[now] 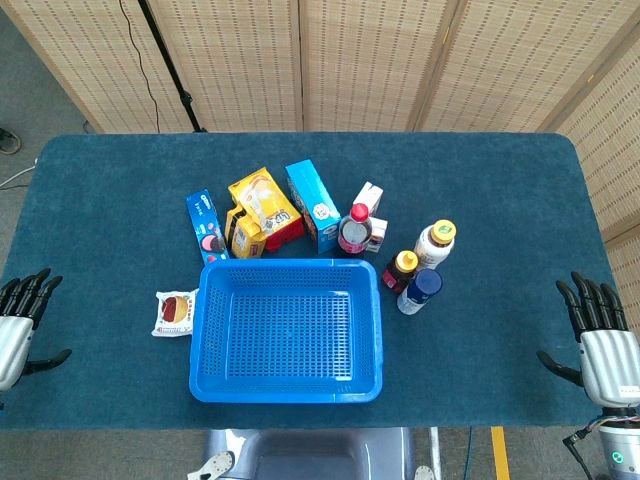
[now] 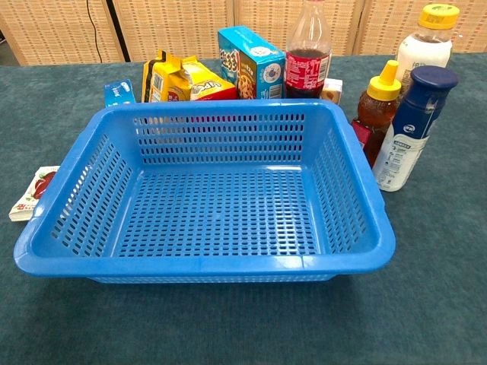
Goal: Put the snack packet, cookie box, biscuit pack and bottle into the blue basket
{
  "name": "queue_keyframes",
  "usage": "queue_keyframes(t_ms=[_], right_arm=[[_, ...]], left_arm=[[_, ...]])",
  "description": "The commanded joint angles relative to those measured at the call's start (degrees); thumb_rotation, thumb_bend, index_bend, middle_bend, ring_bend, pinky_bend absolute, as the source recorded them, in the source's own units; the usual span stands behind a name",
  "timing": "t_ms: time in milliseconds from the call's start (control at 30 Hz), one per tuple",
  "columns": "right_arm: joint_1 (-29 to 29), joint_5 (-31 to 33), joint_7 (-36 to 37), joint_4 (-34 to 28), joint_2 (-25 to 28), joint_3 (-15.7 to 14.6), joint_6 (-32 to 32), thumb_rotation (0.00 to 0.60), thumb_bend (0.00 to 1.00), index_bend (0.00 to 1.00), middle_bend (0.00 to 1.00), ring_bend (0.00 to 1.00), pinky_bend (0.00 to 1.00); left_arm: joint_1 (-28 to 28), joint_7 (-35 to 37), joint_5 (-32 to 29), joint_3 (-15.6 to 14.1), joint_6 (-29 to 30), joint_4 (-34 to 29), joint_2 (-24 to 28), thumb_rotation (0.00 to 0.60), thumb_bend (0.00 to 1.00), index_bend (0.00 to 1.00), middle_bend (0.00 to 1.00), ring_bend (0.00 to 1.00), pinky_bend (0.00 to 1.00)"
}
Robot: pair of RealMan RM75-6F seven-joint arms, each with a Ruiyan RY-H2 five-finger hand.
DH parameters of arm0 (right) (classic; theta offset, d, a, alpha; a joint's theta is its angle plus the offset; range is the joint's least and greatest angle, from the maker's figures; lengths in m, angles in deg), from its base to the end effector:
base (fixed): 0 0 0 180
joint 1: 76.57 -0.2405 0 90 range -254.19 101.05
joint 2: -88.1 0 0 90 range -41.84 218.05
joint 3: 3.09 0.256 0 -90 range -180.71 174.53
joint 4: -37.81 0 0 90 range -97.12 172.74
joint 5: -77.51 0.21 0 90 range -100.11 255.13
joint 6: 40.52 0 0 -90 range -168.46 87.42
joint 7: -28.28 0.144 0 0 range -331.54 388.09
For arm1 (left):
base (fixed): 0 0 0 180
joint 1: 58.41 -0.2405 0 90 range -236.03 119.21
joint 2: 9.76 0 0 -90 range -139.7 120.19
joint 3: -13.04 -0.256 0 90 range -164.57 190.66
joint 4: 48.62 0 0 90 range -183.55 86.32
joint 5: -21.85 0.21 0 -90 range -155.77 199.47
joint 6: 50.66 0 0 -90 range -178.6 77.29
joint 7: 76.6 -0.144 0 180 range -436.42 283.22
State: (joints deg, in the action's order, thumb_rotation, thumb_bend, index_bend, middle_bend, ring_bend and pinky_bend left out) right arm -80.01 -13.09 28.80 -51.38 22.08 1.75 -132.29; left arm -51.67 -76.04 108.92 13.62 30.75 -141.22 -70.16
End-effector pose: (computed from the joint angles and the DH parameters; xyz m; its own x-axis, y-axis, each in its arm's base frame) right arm -0.3033 -0.1793 0.1691 0.4004 0.1393 0.9057 -0.9089 -0.0649 0.4118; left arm -0.3142 0.1827 0.1652 0.4474 0.0868 0.8901 0.8943 -0.0533 -0.4443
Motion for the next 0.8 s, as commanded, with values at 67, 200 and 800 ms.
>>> queue_keyframes(t_ms=[67,200,800], right_arm=[[0.0,0.1,0.0,-0.1,0.1,-0.1,0.3,0.6,0.0,0.0,0.0,0.0,0.0],[0.0,-0.3,-0.1,-0.5,0.4,-0.6,0.8,0.6,0.0,0.0,0.0,0.0,0.0],[0.1,4.2,-6.6,-3.8,2.6,-0.8,4.9,0.6,0.0,0.0,0.0,0.0,0.0]], left_arm=[[0.2,-0.2,-0.2,-0.1,-0.6,-0.1,0.1,0.6,0.06,0.0,0.0,0.0,0.0],[0.3,0.2,-0.2,-0.2,-0.8,-0.4,0.4,0.6,0.06,0.0,0.0,0.0,0.0],[7.0,2.4,2.0,-1.1,-11.4,0.6,-1.2,0.6,0.06,0.0,0.0,0.0,0.0]])
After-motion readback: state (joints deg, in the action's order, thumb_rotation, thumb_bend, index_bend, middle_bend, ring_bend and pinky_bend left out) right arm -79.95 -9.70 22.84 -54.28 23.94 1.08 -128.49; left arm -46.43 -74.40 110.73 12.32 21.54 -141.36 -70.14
